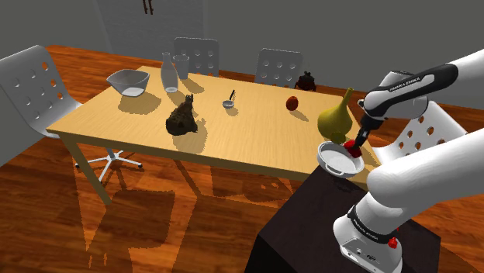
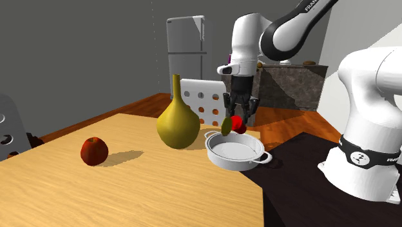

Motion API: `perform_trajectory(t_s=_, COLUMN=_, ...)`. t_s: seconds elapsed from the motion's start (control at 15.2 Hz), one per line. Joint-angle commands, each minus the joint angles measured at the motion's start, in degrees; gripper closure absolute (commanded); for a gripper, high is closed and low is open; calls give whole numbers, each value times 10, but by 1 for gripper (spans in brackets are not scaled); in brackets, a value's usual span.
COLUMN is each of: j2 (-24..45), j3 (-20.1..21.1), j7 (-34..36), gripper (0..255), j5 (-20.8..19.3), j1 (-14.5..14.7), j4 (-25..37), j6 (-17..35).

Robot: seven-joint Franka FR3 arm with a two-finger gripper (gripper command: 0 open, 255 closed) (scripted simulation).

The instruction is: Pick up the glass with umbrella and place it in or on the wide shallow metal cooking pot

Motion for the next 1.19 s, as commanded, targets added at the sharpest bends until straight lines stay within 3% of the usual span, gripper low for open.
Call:
perform_trajectory(t_s=0.0, j2=16, j3=-8, j7=-4, gripper=255, j5=1, j1=3, j4=-7, j6=23)
perform_trajectory(t_s=0.2, j2=47, j3=-20, j7=-11, gripper=255, j5=10, j1=13, j4=-13, j6=59)
perform_trajectory(t_s=0.73, j2=47, j3=-20, j7=-11, gripper=255, j5=10, j1=13, j4=-13, j6=59)
perform_trajectory(t_s=0.79, j2=47, j3=-20, j7=-11, gripper=0, j5=10, j1=13, j4=-13, j6=59)
perform_trajectory(t_s=1.12, j2=47, j3=-20, j7=-11, gripper=0, j5=10, j1=13, j4=-13, j6=59)
